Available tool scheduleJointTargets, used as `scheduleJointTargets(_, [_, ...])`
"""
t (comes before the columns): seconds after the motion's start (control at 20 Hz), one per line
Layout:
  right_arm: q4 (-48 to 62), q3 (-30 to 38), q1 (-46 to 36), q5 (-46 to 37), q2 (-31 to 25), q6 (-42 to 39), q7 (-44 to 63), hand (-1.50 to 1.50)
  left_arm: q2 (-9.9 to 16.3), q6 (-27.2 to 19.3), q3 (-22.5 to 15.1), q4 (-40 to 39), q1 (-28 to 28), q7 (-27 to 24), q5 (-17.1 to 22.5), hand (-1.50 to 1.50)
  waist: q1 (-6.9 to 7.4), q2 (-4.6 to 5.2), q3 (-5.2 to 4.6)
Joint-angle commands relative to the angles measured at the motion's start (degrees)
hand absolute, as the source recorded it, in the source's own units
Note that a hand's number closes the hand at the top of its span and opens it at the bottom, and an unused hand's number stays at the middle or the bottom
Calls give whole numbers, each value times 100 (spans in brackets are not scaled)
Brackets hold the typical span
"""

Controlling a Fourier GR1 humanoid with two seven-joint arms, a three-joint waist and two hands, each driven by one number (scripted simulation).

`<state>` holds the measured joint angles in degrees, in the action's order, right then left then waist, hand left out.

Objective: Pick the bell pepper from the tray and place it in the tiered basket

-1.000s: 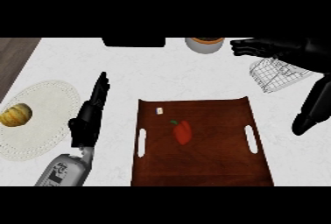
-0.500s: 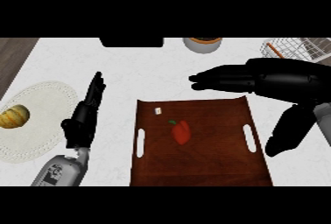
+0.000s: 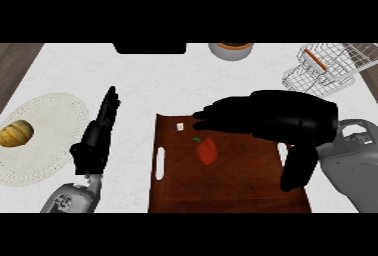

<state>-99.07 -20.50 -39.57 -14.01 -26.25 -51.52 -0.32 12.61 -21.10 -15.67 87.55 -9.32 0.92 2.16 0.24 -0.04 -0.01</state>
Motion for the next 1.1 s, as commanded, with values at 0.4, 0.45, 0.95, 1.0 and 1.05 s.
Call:
scheduleJointTargets(0.4, [188, -95, -24, -1066, 183, -523, 69, -150, -332, 146, 176, -127, -206, 165, -276, 0, 5, 10, 0])
scheduleJointTargets(0.45, [-135, -287, 436, -1322, 48, -391, -148, -150, -191, 292, 285, -30, 48, -77, -227, 0, -1, 7, 1])
scheduleJointTargets(0.95, [304, -564, 454, -2763, 66, 418, -986, -150, -366, 465, 399, 56, -25, 218, -386, 0, 16, 11, 1])
scheduleJointTargets(1.0, [472, -307, 47, -2523, 245, -108, -815, -150, -332, 500, 504, 186, -78, 368, -337, 0, 20, 7, 0])
scheduleJointTargets(1.05, [519, -324, -174, -2531, 148, -236, -945, -150, -467, 405, 423, -104, 70, -56, -436, 0, 23, 11, -1])
